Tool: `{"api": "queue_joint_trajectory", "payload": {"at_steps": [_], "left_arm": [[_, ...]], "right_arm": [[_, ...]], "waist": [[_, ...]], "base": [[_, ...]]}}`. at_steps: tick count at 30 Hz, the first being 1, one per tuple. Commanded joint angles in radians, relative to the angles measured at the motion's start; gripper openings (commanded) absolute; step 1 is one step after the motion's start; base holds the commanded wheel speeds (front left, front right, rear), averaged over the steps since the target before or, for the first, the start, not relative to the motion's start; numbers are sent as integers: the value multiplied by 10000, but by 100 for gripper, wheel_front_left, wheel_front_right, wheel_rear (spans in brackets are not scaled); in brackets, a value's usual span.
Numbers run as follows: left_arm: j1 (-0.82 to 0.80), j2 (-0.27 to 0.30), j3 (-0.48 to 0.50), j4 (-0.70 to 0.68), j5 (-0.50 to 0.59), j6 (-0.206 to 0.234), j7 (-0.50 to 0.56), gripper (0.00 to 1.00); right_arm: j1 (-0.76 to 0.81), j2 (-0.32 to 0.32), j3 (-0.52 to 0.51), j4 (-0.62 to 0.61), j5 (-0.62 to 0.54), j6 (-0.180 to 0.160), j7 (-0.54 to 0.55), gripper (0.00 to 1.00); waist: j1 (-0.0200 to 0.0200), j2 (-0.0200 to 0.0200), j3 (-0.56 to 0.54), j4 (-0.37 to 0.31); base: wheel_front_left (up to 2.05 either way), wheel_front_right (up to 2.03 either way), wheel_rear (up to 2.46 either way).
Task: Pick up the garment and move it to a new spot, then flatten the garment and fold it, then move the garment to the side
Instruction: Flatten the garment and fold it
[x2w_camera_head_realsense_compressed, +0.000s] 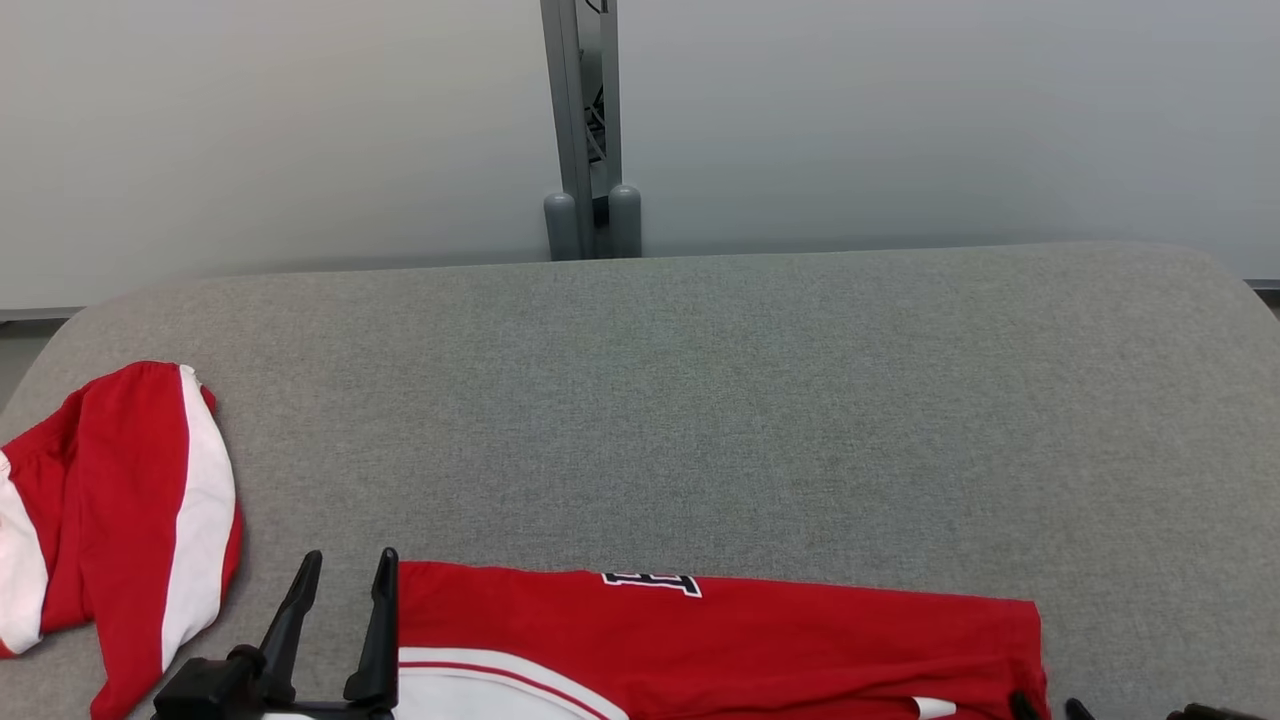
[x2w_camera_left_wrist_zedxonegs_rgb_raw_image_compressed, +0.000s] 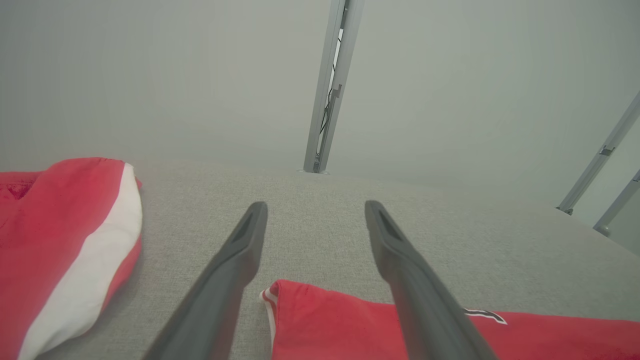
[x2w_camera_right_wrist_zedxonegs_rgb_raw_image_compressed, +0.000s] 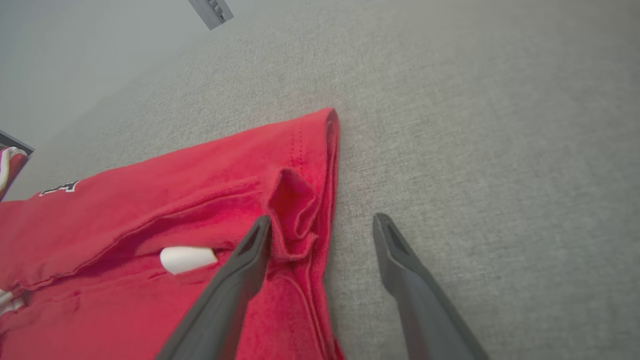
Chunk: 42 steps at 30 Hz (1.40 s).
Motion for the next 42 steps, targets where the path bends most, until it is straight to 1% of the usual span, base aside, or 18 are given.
{"api": "queue_joint_trajectory", "payload": {"at_steps": [1,5,11,12,13,14,15,21,30,34,35,42], "left_arm": [[-186,41,38,13,101,-30,-29,100],[-176,41,63,6,216,-25,-29,100],[-218,41,69,-26,268,-22,-29,100],[-221,41,61,-22,274,-22,-29,100],[-223,41,58,-11,258,-22,-29,100],[-225,41,62,1,252,-22,-29,100],[-232,41,66,11,244,-23,-29,100],[-269,41,90,61,181,-23,-29,100],[-343,40,2,115,89,-23,-29,100],[-393,39,-31,165,14,-23,-29,100],[-393,39,-31,165,14,-23,-29,100],[-453,39,-81,228,-102,-23,-29,100]], "right_arm": [[-149,-10,119,158,216,0,27,100],[-355,55,584,415,858,0,28,100],[-646,96,1386,299,1727,0,15,100],[-697,94,1478,276,1871,0,5,84],[-752,81,1560,252,2002,0,-9,47],[-812,51,1635,236,2106,0,-24,29],[-870,9,1679,226,2181,0,-44,0],[-1204,-238,1655,155,2488,0,-131,0],[-1640,-592,1365,450,2195,-1,-134,0],[-2098,-935,1466,889,2072,-1,-133,0],[-2098,-935,1466,889,2072,-1,-133,0],[-2838,-1672,1555,1682,2212,-1,-133,0]], "waist": [[0,-1,17,17],[0,-1,38,61],[0,-1,103,129],[0,-1,115,140],[0,-1,126,152],[0,-1,138,162],[0,-1,149,170],[0,-1,196,198],[0,-1,234,250],[0,-1,252,325],[0,-1,252,325],[0,-1,249,464]], "base": [[0,0,0],[0,0,0],[0,0,0],[0,0,0],[0,0,0],[0,0,0],[0,0,0],[0,0,0],[0,0,0],[0,0,0],[0,0,0],[0,0,0]]}}
